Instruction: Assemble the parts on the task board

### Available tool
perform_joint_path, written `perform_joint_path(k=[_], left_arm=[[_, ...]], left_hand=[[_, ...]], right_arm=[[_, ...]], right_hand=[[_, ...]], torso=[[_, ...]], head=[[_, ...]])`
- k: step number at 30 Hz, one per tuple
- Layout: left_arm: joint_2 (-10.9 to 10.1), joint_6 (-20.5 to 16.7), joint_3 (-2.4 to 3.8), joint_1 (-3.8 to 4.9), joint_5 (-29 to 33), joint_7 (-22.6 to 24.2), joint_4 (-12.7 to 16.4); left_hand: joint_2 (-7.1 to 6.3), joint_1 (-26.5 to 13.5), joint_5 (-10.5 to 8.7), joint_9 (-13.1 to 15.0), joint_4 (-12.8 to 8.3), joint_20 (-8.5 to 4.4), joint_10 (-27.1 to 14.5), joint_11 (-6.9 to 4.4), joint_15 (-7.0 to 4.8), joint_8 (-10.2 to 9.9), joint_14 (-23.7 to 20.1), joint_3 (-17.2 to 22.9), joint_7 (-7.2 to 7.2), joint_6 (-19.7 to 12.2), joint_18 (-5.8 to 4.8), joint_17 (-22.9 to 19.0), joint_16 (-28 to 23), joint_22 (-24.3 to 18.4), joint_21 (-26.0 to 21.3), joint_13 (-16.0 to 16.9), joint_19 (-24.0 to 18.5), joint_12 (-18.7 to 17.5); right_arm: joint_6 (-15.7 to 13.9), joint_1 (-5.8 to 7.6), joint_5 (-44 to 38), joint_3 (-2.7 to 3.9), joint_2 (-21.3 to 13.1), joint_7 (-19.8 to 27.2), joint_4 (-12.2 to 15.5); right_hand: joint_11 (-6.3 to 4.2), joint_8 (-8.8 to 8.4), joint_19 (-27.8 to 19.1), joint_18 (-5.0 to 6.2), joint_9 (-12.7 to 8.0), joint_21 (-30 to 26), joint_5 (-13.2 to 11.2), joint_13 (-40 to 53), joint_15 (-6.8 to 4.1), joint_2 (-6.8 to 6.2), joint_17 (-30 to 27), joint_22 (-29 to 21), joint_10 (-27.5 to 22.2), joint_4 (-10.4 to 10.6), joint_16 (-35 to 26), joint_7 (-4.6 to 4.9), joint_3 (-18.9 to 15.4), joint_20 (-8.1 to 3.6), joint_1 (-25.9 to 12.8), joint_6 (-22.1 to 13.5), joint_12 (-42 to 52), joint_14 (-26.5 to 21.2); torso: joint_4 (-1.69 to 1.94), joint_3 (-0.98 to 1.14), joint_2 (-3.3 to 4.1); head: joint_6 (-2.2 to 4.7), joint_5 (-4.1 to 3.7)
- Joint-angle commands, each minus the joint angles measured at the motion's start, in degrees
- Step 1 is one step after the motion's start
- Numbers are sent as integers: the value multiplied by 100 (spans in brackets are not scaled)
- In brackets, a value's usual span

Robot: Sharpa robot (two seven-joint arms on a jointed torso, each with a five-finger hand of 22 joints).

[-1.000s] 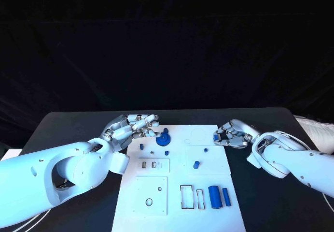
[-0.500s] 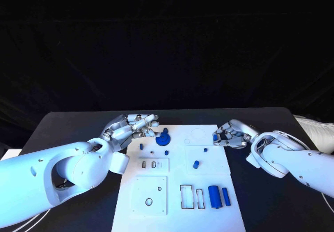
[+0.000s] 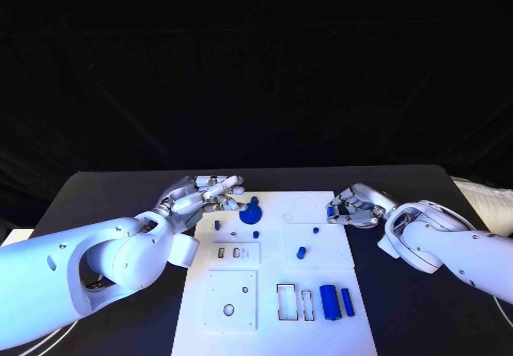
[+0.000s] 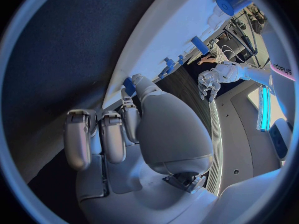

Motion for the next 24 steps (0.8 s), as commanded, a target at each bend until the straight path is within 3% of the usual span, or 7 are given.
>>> perform_joint_path(k=[1, 8, 15, 19, 24], left_arm=[[4, 88, 4, 4, 0, 18, 14], [5, 91, 4, 4, 0, 8, 10], [10, 84, 4, 4, 0, 4, 6], [17, 85, 3, 4, 0, 3, -3], [30, 107, 3, 5, 0, -6, -65]], left_hand=[[25, 22, -25, -3, -31, -8, -32, 1, -5, -34, -27, -4, 10, -49, 61, 5, 12, -9, -29, 9, -48, -19], [25, 22, -25, -3, -31, -8, -32, 1, -5, -34, -27, -4, 10, -49, 61, 5, 12, -9, -29, 9, -48, -19], [25, 22, -25, -3, -31, -8, -32, 1, -5, -34, -27, -4, 10, -49, 61, 5, 12, -9, -29, 9, -48, -19], [25, 22, -25, -3, -31, -8, -32, 1, -5, -34, -27, -4, 10, -49, 61, 5, 12, -9, -29, 9, -48, -19], [25, 22, -25, -3, -31, -8, -32, 1, -5, -34, -27, -4, 10, -49, 61, 5, 12, -9, -29, 9, -48, -19]], right_arm=[[33, -5, -63, 1, 14, 16, 0], [-53, -5, -50, 1, 24, 29, 1], [-228, -4, -17, 1, 27, -16, 37], [-307, 7, 14, 4, 9, -93, 245], [-368, 66, 14, 8, 6, -300, 695]], right_hand=[[-43, 78, 185, -100, 29, 19, -43, 79, -42, 108, 1285, 561, -9, -10, 37, -27, 74, -26, 16, 116, 25, 547], [-150, 234, 196, -105, 117, 30, -197, 110, -131, 254, 1313, 586, 27, -72, 50, -162, 223, -98, 45, 426, 66, 553], [-197, 278, 200, -106, 159, 33, -219, 121, -172, 332, 1337, 594, 43, -120, 61, -214, 308, -139, 71, 509, 77, 559], [-199, 277, 198, -105, 160, 31, -222, 119, -175, 332, 1335, 590, 42, -124, 61, -215, 312, -141, 71, 508, 74, 559], [-199, 274, 196, -104, 161, 29, -226, 117, -177, 328, 1337, 585, 41, -127, 61, -213, 313, -144, 66, 502, 71, 559]], torso=[[-2, 2, 0], [1, 4, -1], [0, 2, 0], [3, 0, -7], [5, -9, -19]], head=[[-7, 0], [-17, 2], [-13, -1], [-10, -4], [-5, -10]])
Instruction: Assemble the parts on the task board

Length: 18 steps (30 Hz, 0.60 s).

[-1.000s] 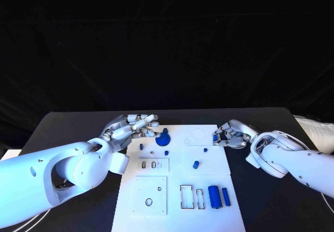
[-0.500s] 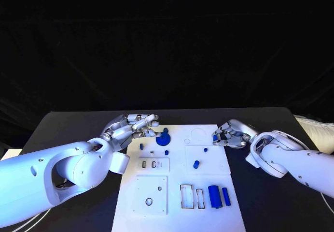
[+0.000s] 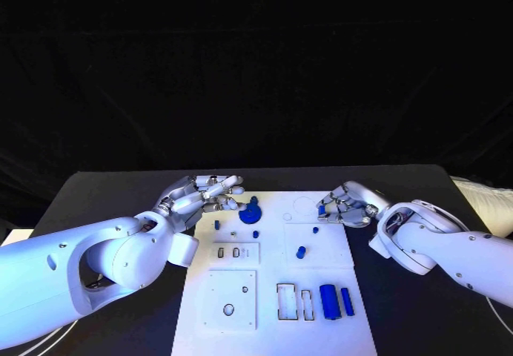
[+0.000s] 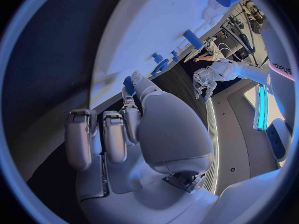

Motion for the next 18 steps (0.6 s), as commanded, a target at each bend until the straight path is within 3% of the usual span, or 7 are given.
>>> perform_joint_path(k=[1, 5, 9, 12, 18], left_arm=[[24, 113, 3, 5, 0, 12, -57], [61, 125, 3, 5, 0, 20, -210], [103, 132, 3, 5, 0, 38, -411], [118, 132, 3, 5, 0, 47, -531], [138, 130, 3, 5, 44, 54, -691]], left_hand=[[25, 22, -25, -3, -31, -8, -32, 1, -5, -34, -27, -4, 10, -49, 61, 6, 12, -9, -29, 9, -48, -18], [27, 24, -25, -3, -33, -7, -34, 2, -4, -34, -29, -3, 11, -52, 61, 7, 13, -9, -29, 10, -49, -19], [27, 24, -25, -3, -33, -7, -34, 2, -4, -34, -29, -3, 11, -52, 61, 7, 13, -9, -29, 10, -49, -19], [27, 24, -25, -3, -33, -7, -34, 2, -4, -34, -29, -3, 11, -52, 61, 7, 13, -9, -29, 10, -49, -19], [27, 24, -25, -3, -33, -7, -34, 2, -4, -34, -29, -3, 11, -52, 61, 7, 13, -9, -29, 10, -49, -19]], right_arm=[[-147, 52, -17, 7, 35, -283, 296], [-179, 115, -119, 6, 200, -551, 539], [-138, 129, -430, -13, 494, -908, 691], [-63, 117, -851, -57, 708, -1116, 737], [146, 27, -1276, -131, 1140, -1530, 747]], right_hand=[[-44, 45, 195, -104, 87, 28, -31, 115, -34, 171, 1337, 585, -12, 1, 37, -116, 31, -27, 104, 134, -1, 559], [-43, 41, 194, -104, 91, 26, -45, 115, -35, 170, 1337, 581, -12, 6, 37, -115, 32, -32, 74, 128, -3, 559], [-48, 34, 189, -101, 101, 20, 21, 118, -41, 181, 1342, 570, -12, -42, 39, -116, 78, -40, 103, 116, -3, 560], [-39, 16, 175, -94, 103, 4, 27, 133, -37, 181, 1368, 536, -2, -45, 52, -102, 92, -43, 70, 86, 16, 566], [-28, -4, 169, -91, 107, -4, 9, 112, -30, 175, 1329, 519, -16, -35, 32, -91, 98, -40, 11, 58, -18, 557]], torso=[[5, -10, -15], [18, -24, -49], [61, -48, -99], [81, -68, -127], [112, -116, -182]], head=[[5, -5], [-15, 9], [-85, -13], [-93, -50], [-166, -8]])
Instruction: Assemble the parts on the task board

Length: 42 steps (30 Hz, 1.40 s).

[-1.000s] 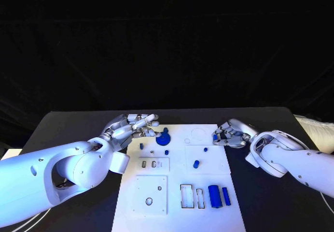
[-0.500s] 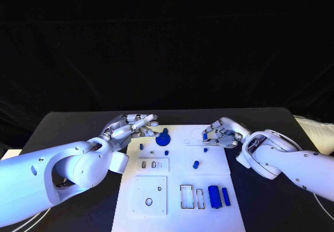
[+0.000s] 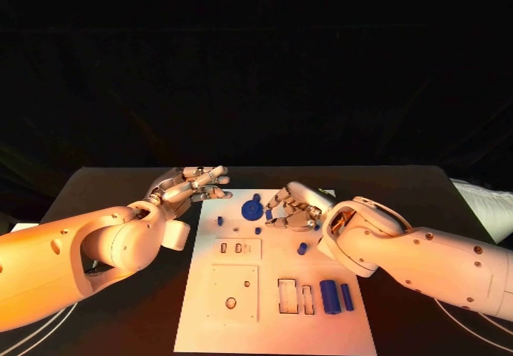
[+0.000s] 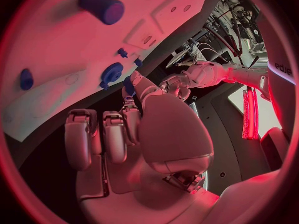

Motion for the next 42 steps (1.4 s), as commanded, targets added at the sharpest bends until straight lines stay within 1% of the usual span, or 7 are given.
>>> perform_joint_path(k=[1, 8, 12, 18, 25, 33, 42], left_arm=[[21, 119, 4, 5, 43, 57, -31], [11, 118, 4, 5, 57, 58, -91], [-11, 114, 4, 6, 60, 59, -146], [-21, 111, 4, 6, 61, 62, -201], [-17, 112, 5, 6, 62, 57, -200], [-16, 118, 5, 6, 62, 53, -201], [-13, 130, 5, 6, 62, 51, -199]], left_hand=[[27, 24, -25, -3, -33, -7, -34, 2, -4, -35, -29, -3, -9, -31, 61, 8, 13, -9, -29, 10, -50, -19], [31, 29, -24, -3, -37, -6, -37, 2, -4, -35, -33, 1, -9, -34, 61, 9, 13, -9, -29, 10, -51, -20], [31, 29, -24, -3, -37, -6, -37, 2, -4, -35, -33, 1, -9, -34, 61, 9, 13, -9, -29, 10, -51, -20], [32, 29, -24, -3, -37, -6, -37, 3, -3, -35, -34, 1, -9, -34, 61, 9, 13, -9, -29, 10, -52, -20], [34, 30, -24, -3, -37, -6, -39, 3, -3, -35, -37, 2, -8, -35, 61, 9, 12, -9, -29, 10, -53, -20], [34, 30, -24, -3, -37, -6, -39, 3, -3, -35, -37, 2, -8, -35, 61, 9, 12, -9, -29, 10, -53, -20], [34, 30, -24, -3, -37, -6, -39, 3, -3, -35, -37, 2, -8, -35, 61, 9, 12, -9, -29, 10, -53, -20]], right_arm=[[238, -53, -601, -18, 141, -544, 4], [408, -237, -879, -57, 438, -755, -21], [465, -330, -995, -67, 562, -814, -50], [537, -412, -1114, -82, 697, -872, -104], [617, -449, -1130, -109, 781, -903, -165], [702, -475, -1149, -120, 842, -965, -237], [728, -480, -1286, -126, 857, -1140, -261]], right_hand=[[-15, -4, 169, -91, 107, -5, 2, 113, -30, 145, 1329, 520, -5, 12, -2, -87, 19, -41, 38, 60, -27, 557], [-8, -21, 166, -89, 111, -9, -16, 105, -24, 118, 1326, 511, -13, 14, -3, -79, 15, -37, -13, 38, -41, 557], [-6, -25, 165, -89, 111, -11, -18, 106, -23, 111, 1326, 509, -13, 11, -4, -77, 15, -36, -19, 32, -41, 557], [-6, -25, 165, -89, 111, -11, -18, 106, -23, 111, 1326, 509, -13, 11, -4, -77, 15, -36, -19, 32, -41, 557], [-2, -32, 165, -89, 113, -11, -21, 110, -20, 93, 1324, 509, -12, 9, -4, -73, 13, -33, -43, 26, -37, 556], [1, -37, 164, -89, 117, -12, -23, 108, -17, 70, 1323, 508, -14, 8, -5, -70, 7, -30, -71, 23, -41, 556], [12, -67, 158, -85, 122, -22, -30, 104, -7, -29, 1310, 492, -23, -11, -13, -55, -18, -21, -142, -7, -54, 553]], torso=[[35, -51, -50], [47, -102, -72], [61, -119, -73], [69, -116, -71], [50, -105, -70], [55, -102, -70], [48, -94, -70]], head=[[-49, 25], [-133, 65], [-145, 60], [-164, 95], [-187, 139], [-244, 161], [-276, 186]])
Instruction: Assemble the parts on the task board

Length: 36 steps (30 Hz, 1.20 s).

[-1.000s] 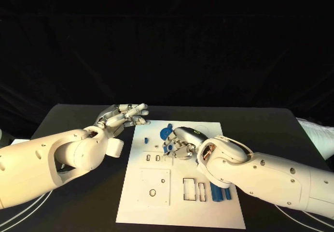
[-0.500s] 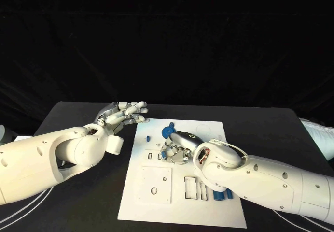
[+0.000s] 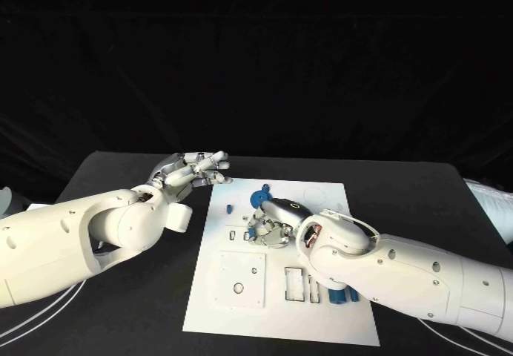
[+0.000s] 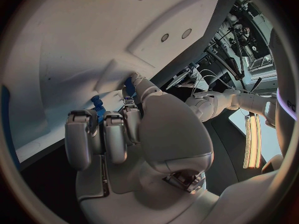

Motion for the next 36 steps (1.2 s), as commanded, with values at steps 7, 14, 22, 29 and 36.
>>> perform_joint_path(k=[7, 14, 22, 29, 36], left_arm=[[9, 125, 4, 5, 20, 46, 5], [11, 128, 4, 5, 20, 46, -2], [17, 132, 4, 5, 20, 46, -7], [14, 133, 4, 5, 20, 43, -6], [14, 135, 4, 5, 20, 38, -9]], left_hand=[[34, 30, -24, -3, -37, -6, -39, 3, -3, -35, -37, 2, -8, -36, 61, 5, 12, -10, -29, 10, -53, -20], [34, 30, -24, -3, -37, -6, -39, 3, -3, -35, -37, 2, -8, -36, 61, 5, 12, -10, -29, 10, -53, -20], [34, 30, -24, -3, -37, -6, -39, 3, -3, -35, -37, 2, -8, -36, 61, 5, 12, -10, -29, 10, -53, -20], [34, 30, -24, -3, -37, -6, -39, 3, -3, -35, -37, 2, -8, -36, 61, 5, 12, -10, -29, 10, -53, -20], [36, 31, -24, -4, -38, -5, -41, 4, -2, -35, -41, 4, -7, -37, 61, 5, 11, -10, -30, 9, -55, -21]], right_arm=[[276, -34, -281, -31, -13, -328, -5], [344, -35, -321, -32, -17, -359, 13], [381, -35, -336, -35, 5, -384, 20], [270, -35, -383, -36, 7, -402, 23], [30, -36, -435, -38, 14, -396, 42]], right_hand=[[16, -17, 154, -83, 59, -28, 2, 7, -2, -93, 1300, 483, -31, -34, -17, -4, -32, -17, -71, 13, -41, 552], [24, -31, 153, -83, 59, -30, 2, -1, 4, -133, 1296, 481, -39, -41, -19, 7, -42, -12, -95, -2, -56, 551], [68, -112, 139, -77, 43, -49, -1, -58, 38, -262, 1276, 451, -86, 2, -30, 58, -115, 12, -256, -113, -148, 546], [132, -191, 127, -72, 12, -66, -54, -109, 93, -439, 1262, 425, -127, 118, -39, 124, -338, 63, -509, -317, -226, 543], [175, -192, 115, -65, -10, -85, -213, -264, 133, -495, 1257, 396, -246, 221, -44, 165, -558, 105, -612, -546, -457, 541]], torso=[[-5, 7, 0], [-9, 6, -2], [-8, 3, 1], [-5, 3, 0], [-6, 4, 0]], head=[[-14, 31], [3, 45], [4, 33], [-3, 34], [-5, 40]])
